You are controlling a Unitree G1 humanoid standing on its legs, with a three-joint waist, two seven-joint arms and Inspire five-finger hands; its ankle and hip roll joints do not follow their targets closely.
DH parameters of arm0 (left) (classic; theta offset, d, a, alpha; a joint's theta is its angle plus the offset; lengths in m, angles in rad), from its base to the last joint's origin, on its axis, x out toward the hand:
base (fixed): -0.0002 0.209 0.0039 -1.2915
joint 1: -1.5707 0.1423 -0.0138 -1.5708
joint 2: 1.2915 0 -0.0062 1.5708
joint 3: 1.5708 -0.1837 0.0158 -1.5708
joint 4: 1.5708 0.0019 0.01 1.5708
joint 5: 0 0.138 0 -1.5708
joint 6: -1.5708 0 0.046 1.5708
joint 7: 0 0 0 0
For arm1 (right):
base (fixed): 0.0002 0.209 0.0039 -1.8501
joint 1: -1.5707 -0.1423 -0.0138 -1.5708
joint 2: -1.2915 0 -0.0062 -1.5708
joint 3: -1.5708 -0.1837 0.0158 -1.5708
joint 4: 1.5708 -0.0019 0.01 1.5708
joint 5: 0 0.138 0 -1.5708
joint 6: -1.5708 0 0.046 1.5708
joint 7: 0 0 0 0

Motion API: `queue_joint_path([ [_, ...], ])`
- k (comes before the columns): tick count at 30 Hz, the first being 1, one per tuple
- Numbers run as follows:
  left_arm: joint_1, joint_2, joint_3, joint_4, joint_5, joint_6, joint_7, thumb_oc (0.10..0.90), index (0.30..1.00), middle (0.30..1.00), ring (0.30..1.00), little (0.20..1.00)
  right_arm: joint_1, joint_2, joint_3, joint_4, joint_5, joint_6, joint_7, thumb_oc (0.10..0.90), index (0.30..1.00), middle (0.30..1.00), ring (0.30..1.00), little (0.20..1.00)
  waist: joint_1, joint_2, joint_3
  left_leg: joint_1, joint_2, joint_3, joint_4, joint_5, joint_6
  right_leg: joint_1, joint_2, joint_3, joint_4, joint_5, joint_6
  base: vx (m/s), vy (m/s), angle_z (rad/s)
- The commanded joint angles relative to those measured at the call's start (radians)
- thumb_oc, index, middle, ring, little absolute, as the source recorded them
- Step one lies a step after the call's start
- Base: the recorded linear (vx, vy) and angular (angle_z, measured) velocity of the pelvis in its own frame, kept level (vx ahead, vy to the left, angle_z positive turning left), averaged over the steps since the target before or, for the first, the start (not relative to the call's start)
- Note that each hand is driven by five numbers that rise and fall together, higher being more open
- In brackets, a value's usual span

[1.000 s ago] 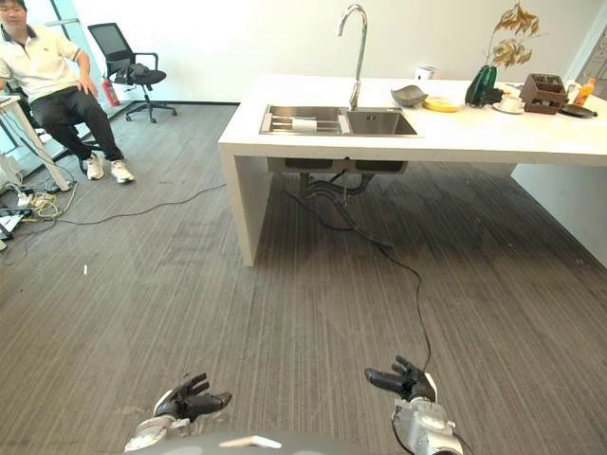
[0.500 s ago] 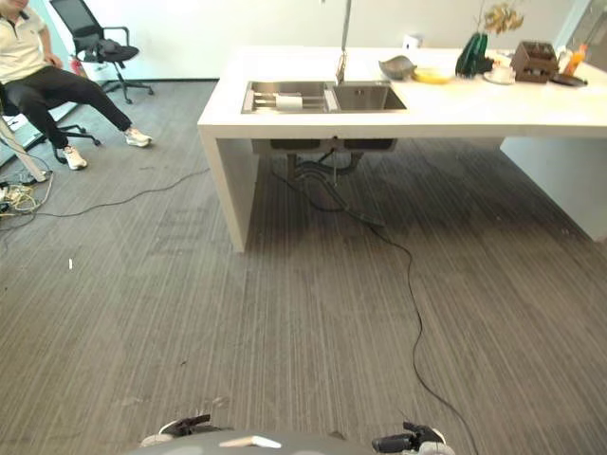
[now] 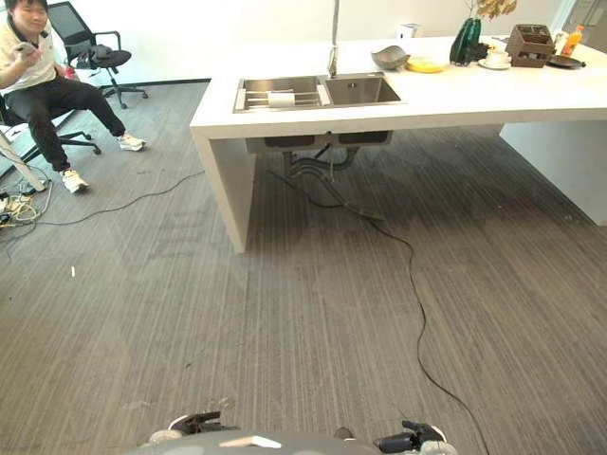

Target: Place the dishes in the dishwasher.

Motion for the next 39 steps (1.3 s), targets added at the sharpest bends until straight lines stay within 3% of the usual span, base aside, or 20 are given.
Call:
queue_joint_path([
  [1, -0.057, -0.081, -0.059, 0.071, 0.074, 0.005, -0.019, 0.800, 0.900, 0.900, 0.900, 0.900, -0.112, -0.001, 0.026, 0.045, 0.001, -0.025, 0.008, 0.800, 0.900, 0.900, 0.900, 0.900, -0.013, -0.010, 0.025, -0.032, 0.019, -0.015, 0.009, -0.043, -0.037, 0.029, -0.065, 0.007, 0.016, -0.110, 0.096, 0.00, 0.000, 0.00],
  [4, -0.066, -0.078, -0.069, 0.067, 0.077, 0.009, -0.014, 0.800, 0.900, 0.900, 0.900, 0.900, -0.112, 0.011, 0.074, 0.061, -0.070, -0.010, 0.014, 0.800, 0.900, 0.900, 0.900, 0.900, -0.010, -0.010, 0.035, -0.037, 0.019, -0.014, 0.009, -0.040, -0.038, 0.023, -0.066, -0.003, 0.016, -0.106, 0.097, 0.00, 0.000, 0.00],
  [11, -0.071, -0.070, -0.032, 0.073, 0.028, 0.010, -0.011, 0.800, 0.900, 0.900, 0.900, 0.900, -0.106, 0.016, 0.089, 0.062, -0.103, 0.003, 0.022, 0.800, 0.900, 0.900, 0.900, 0.900, 0.001, -0.016, 0.037, -0.034, 0.014, -0.015, 0.009, -0.049, -0.033, 0.035, -0.074, -0.020, 0.016, -0.107, 0.101, 0.02, 0.034, 0.01],
  [18, -0.106, -0.072, -0.007, 0.035, -0.056, 0.000, -0.005, 0.800, 0.900, 0.900, 0.900, 0.900, -0.157, -0.004, 0.077, 0.050, -0.096, 0.023, 0.029, 0.800, 0.900, 0.900, 0.900, 0.900, 0.039, -0.027, 0.034, -0.026, -0.024, -0.021, 0.025, -0.076, 0.006, 0.025, -0.122, -0.017, 0.070, -0.110, 0.128, 0.05, 0.123, 0.03],
  [19, -0.116, -0.068, -0.013, 0.024, -0.056, -0.001, -0.004, 0.800, 0.900, 0.900, 0.900, 0.900, -0.165, -0.011, 0.073, 0.048, -0.096, 0.025, 0.028, 0.800, 0.900, 0.900, 0.900, 0.900, 0.046, -0.028, 0.032, -0.031, -0.034, -0.027, 0.035, -0.085, 0.016, 0.011, -0.138, -0.017, 0.104, -0.116, 0.135, 0.07, 0.223, -0.03],
  [20, -0.134, -0.052, -0.014, -0.001, -0.067, 0.001, 0.004, 0.800, 0.900, 0.900, 0.900, 0.900, -0.176, -0.029, 0.061, 0.049, -0.101, 0.031, 0.029, 0.800, 0.900, 0.900, 0.900, 0.900, 0.057, -0.022, 0.031, -0.032, -0.049, -0.038, 0.053, -0.103, 0.040, -0.029, -0.169, -0.018, 0.218, -0.141, 0.141, 0.05, 0.169, -0.01],
  [21, -0.134, -0.052, -0.014, -0.001, -0.067, 0.001, 0.005, 0.800, 0.900, 0.900, 0.900, 0.900, -0.177, -0.029, 0.061, 0.049, -0.101, 0.031, 0.029, 0.800, 0.900, 0.900, 0.900, 0.900, 0.057, -0.023, 0.030, -0.034, -0.051, -0.038, 0.054, -0.103, 0.041, -0.033, -0.171, -0.016, 0.224, -0.144, 0.142, 0.07, 0.270, 0.04],
  [22, -0.153, -0.035, -0.013, -0.040, -0.091, 0.002, 0.015, 0.800, 0.900, 0.900, 0.900, 0.900, -0.199, -0.050, 0.049, 0.037, -0.094, 0.037, 0.028, 0.800, 0.900, 0.900, 0.900, 0.900, 0.058, -0.007, 0.048, -0.020, -0.058, -0.049, 0.068, -0.122, 0.068, -0.106, -0.196, -0.010, 0.406, -0.129, 0.148, 0.04, 0.153, 0.10],
  [25, -0.177, -0.013, -0.017, -0.069, -0.106, 0.003, 0.026, 0.800, 0.900, 0.900, 0.900, 0.900, -0.225, -0.068, 0.039, 0.026, -0.077, 0.038, 0.021, 0.800, 0.900, 0.900, 0.900, 0.900, 0.060, 0.002, 0.073, 0.005, -0.065, -0.061, 0.068, -0.139, 0.084, -0.178, -0.214, -0.010, 0.542, -0.099, 0.151, 0.11, 0.139, 0.24],
  [27, -0.193, 0.000, -0.019, -0.090, -0.124, -0.001, 0.042, 0.800, 0.900, 0.900, 0.900, 0.900, -0.243, -0.074, 0.032, 0.013, -0.057, 0.038, 0.011, 0.800, 0.900, 0.900, 0.900, 0.900, 0.057, 0.006, 0.082, 0.035, -0.068, -0.072, 0.072, -0.166, 0.085, -0.218, -0.221, -0.046, 0.533, -0.081, 0.144, 0.23, 0.004, 0.06],
  [29, -0.204, 0.016, -0.015, -0.140, -0.164, -0.013, 0.062, 0.800, 0.900, 0.900, 0.900, 0.900, -0.252, -0.084, 0.026, -0.011, -0.032, 0.029, -0.007, 0.800, 0.900, 0.900, 0.900, 0.900, 0.047, 0.002, 0.093, 0.061, -0.068, -0.099, 0.083, -0.191, 0.075, -0.258, -0.207, -0.063, 0.427, -0.075, 0.134, 0.26, -0.118, -0.05],
  [34, -0.206, 0.032, -0.006, -0.204, -0.189, -0.023, 0.075, 0.800, 0.900, 0.900, 0.900, 0.900, -0.249, -0.087, 0.017, -0.019, -0.027, 0.039, -0.014, 0.800, 0.900, 0.900, 0.900, 0.900, 0.010, -0.008, 0.112, 0.139, -0.033, -0.154, 0.097, -0.258, 0.021, -0.323, -0.213, 0.003, 0.167, 0.041, 0.185, 0.35, -0.211, 0.32],
  [37, -0.185, 0.036, 0.004, -0.215, -0.192, -0.026, 0.076, 0.800, 0.900, 0.900, 0.900, 0.900, -0.232, -0.085, 0.014, -0.015, -0.034, 0.044, -0.005, 0.800, 0.900, 0.900, 0.900, 0.900, 0.003, -0.005, 0.099, 0.188, -0.003, -0.165, 0.097, -0.286, 0.004, -0.347, -0.228, 0.002, 0.177, 0.080, 0.198, 0.30, -0.206, 0.33],
  [39, -0.161, 0.037, 0.008, -0.236, -0.201, -0.024, 0.072, 0.800, 0.900, 0.900, 0.900, 0.900, -0.213, -0.090, 0.015, -0.011, -0.046, 0.048, 0.005, 0.800, 0.900, 0.900, 0.900, 0.900, 0.000, -0.004, 0.076, 0.191, 0.023, -0.178, 0.121, -0.293, -0.009, -0.349, -0.226, -0.012, 0.212, 0.063, 0.184, 0.42, -0.416, 0.28],
])
